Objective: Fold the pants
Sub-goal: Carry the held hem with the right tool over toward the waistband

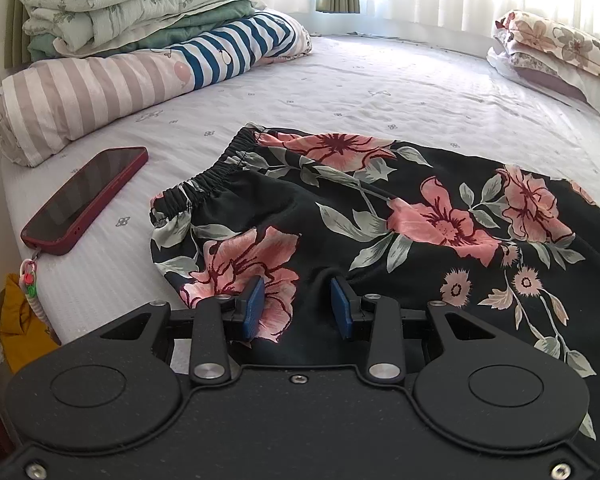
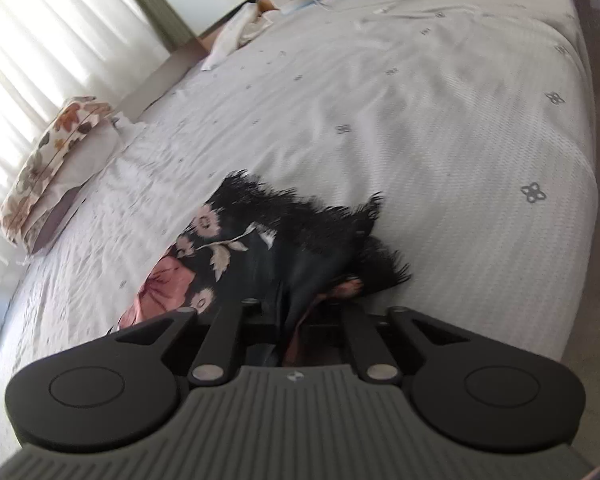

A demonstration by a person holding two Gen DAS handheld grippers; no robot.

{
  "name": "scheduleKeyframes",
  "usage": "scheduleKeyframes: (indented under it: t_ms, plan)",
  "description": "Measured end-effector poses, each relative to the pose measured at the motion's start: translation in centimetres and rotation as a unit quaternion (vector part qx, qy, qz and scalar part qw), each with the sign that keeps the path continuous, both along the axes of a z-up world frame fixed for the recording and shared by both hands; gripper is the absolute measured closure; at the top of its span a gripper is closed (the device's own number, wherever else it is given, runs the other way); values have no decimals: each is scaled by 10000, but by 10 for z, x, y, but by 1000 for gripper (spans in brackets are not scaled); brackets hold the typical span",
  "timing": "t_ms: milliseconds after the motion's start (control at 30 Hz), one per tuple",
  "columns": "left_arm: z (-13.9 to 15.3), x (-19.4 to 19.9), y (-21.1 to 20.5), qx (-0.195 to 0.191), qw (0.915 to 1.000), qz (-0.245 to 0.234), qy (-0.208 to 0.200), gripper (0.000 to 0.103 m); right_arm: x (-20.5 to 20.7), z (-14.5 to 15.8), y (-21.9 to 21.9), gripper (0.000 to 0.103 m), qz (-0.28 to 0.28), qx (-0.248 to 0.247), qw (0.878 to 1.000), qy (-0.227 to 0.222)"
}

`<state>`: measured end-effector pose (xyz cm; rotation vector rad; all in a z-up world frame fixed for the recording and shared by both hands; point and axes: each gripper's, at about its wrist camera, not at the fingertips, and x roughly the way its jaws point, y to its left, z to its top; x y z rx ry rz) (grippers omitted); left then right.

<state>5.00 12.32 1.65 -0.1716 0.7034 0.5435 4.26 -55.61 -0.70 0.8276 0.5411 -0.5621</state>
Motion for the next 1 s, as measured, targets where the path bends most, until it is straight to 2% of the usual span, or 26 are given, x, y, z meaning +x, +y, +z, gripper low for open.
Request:
scheduleKeyframes:
  t_ms: [100,233,433,567,667,767,833,867,900,1000]
  plan:
    - [0,0,1,-2,10000,2,3,67,-4,2,-3,88,32,-25,10000,13]
    - [1,-1,4,-44,10000,21,8,67,-3,17,8,93,31,-869,9955,364]
    - [2,-4,13,-102,9999,7,-10,67,-13,10,-9,93,-261,-621,9972,331]
    - [4,-6,22,-108,9999,87,14,67,-16,15,-7,93,-424,-853,9944,460]
    - [3,-8,29,-150,9998,87,21,67,-16,8,-13,94,-447,-783,9944,560]
    - [2,-7,27,-25,10000,10,70,67,-14,10,-8,94,-421,-953,9925,647]
    - [3,-8,25,-20,10000,-39,90,67,-14,12,-6,92,-407,-995,9919,683]
    - [4,-9,24,-41,9999,-65,96,67,-14,12,-6,88,-414,-952,9926,630]
    - [5,-10,23,-47,9999,-101,101,66,-16,11,-7,76,-427,-886,9936,563]
    - [10,-10,20,12,9995,-281,154,65,-21,12,-8,70,-437,-740,9954,432]
